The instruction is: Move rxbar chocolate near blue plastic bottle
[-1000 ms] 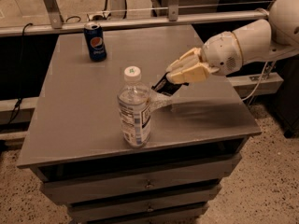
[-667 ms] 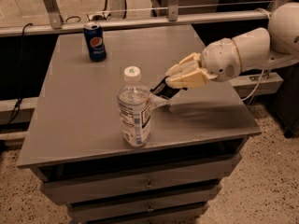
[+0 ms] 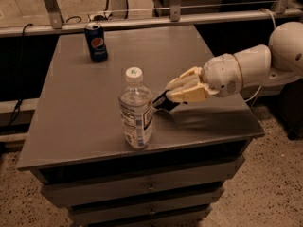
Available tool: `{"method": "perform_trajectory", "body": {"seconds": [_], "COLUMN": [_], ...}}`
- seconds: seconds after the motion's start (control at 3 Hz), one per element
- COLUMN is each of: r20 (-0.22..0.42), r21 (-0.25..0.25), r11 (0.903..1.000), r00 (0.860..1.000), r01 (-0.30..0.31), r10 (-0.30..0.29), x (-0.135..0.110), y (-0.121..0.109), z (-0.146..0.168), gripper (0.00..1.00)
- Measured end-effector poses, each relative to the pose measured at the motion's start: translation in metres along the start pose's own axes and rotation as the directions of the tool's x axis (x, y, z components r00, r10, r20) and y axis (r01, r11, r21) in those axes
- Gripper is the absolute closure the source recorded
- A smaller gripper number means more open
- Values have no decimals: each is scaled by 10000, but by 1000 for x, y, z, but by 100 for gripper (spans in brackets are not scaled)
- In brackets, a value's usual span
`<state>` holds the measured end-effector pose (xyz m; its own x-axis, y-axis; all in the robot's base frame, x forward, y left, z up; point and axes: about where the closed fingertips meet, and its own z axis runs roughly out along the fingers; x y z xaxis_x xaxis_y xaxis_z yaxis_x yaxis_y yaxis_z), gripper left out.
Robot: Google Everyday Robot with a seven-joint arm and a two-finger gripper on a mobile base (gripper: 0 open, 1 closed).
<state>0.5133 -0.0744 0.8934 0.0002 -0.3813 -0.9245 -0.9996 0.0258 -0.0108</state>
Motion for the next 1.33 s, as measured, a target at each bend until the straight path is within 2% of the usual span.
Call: {"method": "perform_trajectory", "body": {"seconds": [0.33, 1.33], "r20": [54, 150], "r21": [-249, -608], "r11": [9996, 9979], "r00": [9999, 9996], "r01": [-111, -232], "r10": [113, 242], "x": [10, 19], "y": [10, 25], "z": [5, 8], "gripper": [83, 12]}}
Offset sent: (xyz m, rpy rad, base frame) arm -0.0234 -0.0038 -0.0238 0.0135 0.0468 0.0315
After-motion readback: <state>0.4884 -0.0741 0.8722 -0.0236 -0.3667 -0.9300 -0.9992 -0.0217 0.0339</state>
